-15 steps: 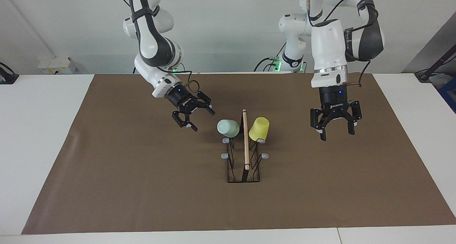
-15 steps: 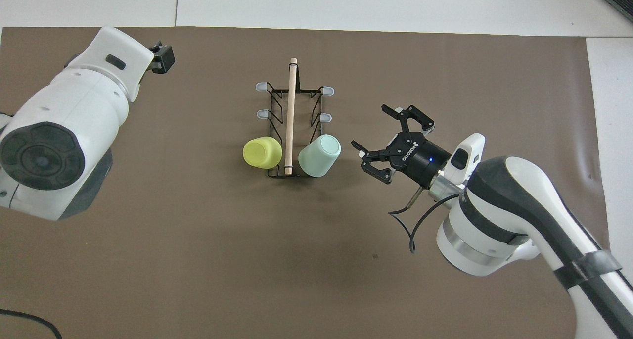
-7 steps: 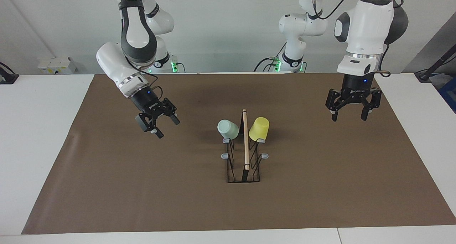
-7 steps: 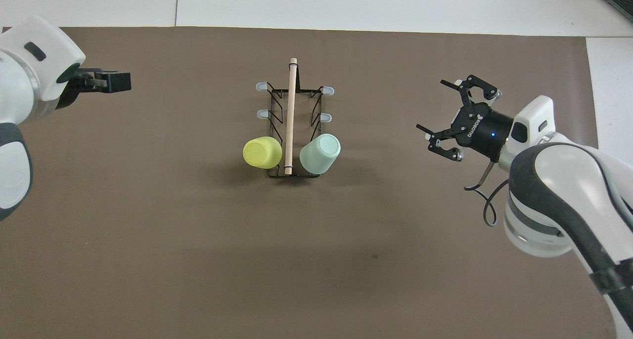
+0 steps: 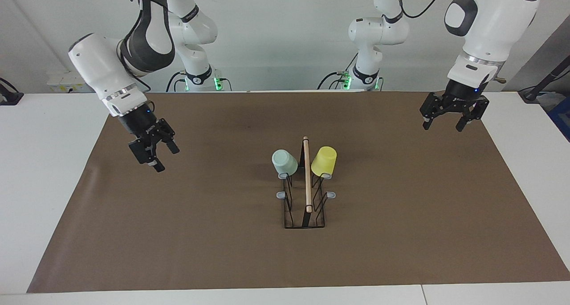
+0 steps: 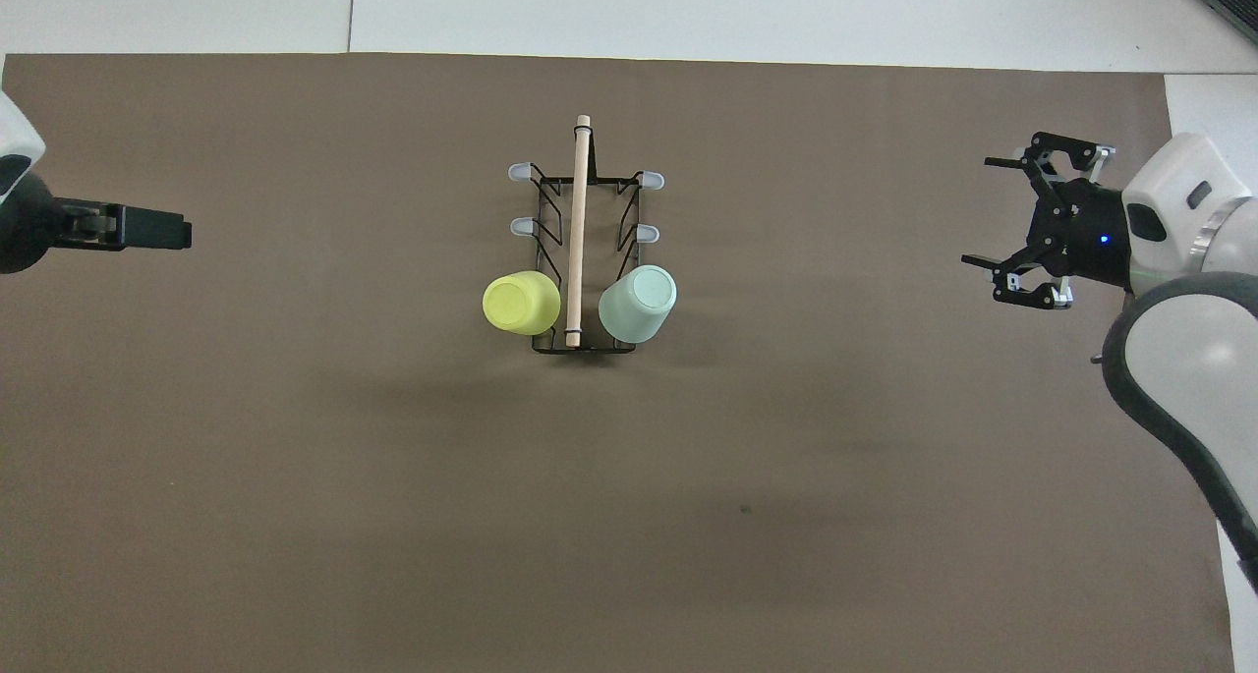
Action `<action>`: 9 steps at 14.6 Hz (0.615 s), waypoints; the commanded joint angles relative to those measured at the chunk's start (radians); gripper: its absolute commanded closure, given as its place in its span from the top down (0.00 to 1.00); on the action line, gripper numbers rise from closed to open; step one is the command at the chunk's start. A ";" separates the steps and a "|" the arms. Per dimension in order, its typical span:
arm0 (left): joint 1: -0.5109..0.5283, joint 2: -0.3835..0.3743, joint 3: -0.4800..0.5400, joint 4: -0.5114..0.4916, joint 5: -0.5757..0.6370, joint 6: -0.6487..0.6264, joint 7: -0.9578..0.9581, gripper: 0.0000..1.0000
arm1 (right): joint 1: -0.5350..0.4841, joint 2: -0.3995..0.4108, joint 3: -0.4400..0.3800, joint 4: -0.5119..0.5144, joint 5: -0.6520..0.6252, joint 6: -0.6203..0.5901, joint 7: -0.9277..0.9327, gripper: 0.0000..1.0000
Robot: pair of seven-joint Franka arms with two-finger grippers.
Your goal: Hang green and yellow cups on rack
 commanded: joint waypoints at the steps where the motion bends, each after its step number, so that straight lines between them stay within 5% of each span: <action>1: 0.000 -0.042 0.025 -0.007 -0.015 -0.104 0.032 1.00 | -0.010 0.002 0.016 0.045 -0.203 -0.064 0.270 1.00; 5: 0.003 -0.019 0.029 0.074 -0.005 -0.218 0.029 1.00 | 0.010 -0.004 0.019 0.047 -0.456 -0.089 0.733 1.00; 9: 0.042 0.034 -0.020 0.185 0.006 -0.327 0.027 1.00 | 0.012 -0.001 0.019 0.056 -0.506 -0.085 1.043 1.00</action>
